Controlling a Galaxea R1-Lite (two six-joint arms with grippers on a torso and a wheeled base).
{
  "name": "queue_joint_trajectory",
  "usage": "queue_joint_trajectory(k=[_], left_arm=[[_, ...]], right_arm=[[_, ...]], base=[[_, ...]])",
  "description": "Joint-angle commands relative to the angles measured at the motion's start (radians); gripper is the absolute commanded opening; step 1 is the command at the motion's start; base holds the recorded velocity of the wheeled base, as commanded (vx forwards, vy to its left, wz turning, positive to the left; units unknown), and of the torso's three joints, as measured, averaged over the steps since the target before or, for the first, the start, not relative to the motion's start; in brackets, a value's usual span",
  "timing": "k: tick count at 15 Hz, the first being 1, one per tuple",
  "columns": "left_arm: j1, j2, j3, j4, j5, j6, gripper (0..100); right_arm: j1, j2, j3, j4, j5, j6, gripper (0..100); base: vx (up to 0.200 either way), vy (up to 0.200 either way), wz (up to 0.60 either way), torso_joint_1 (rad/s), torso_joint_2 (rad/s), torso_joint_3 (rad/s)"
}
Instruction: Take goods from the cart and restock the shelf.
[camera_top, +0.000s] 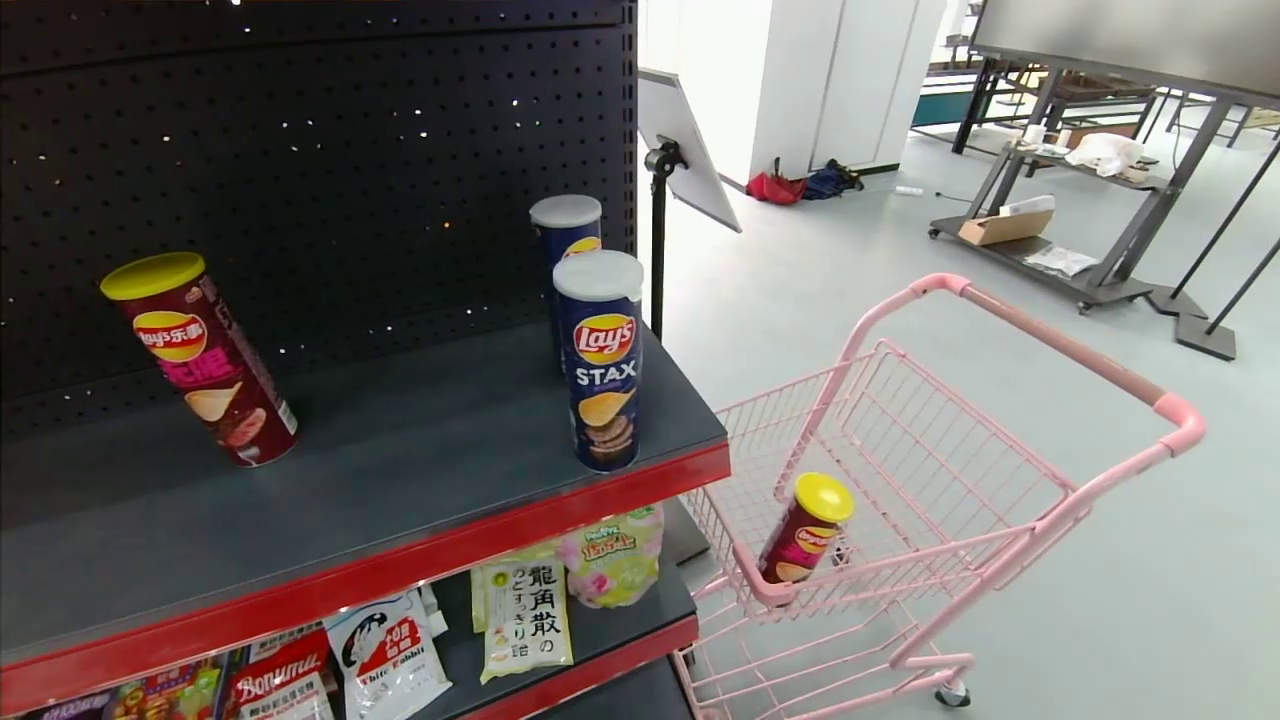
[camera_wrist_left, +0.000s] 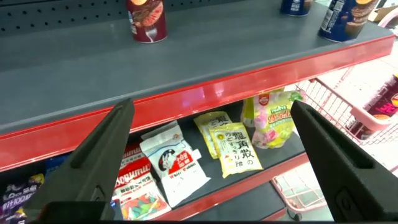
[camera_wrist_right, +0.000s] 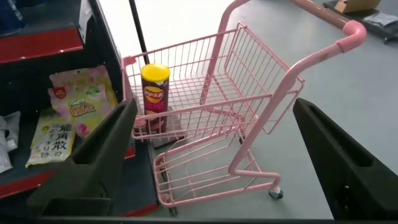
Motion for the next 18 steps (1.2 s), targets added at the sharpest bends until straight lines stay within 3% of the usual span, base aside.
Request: queue_joint_trajectory(k=[1,6,18], left_arm=[[0.0,0.001,0.0,0.0,0.001,0.001,100],[0.0,0.001,0.0,0.0,0.001,0.001,100],[0.0,0.001,0.0,0.0,-0.001,0.0,100]], right_arm=[[0.0,0.001,0.0,0.0,0.001,-0.001,100],[-0.001,0.001,0.002,0.0,-0.001,0.0,100],[-0.001,0.001,0.002,0.0,-0.001,0.003,100]], base=[[0.0,0.0,0.0,0.0,0.0,0.0],[0.0,0.0,0.0,0.0,0.0,0.0],[0.0,0.0,0.0,-0.139,0.36,0.21]])
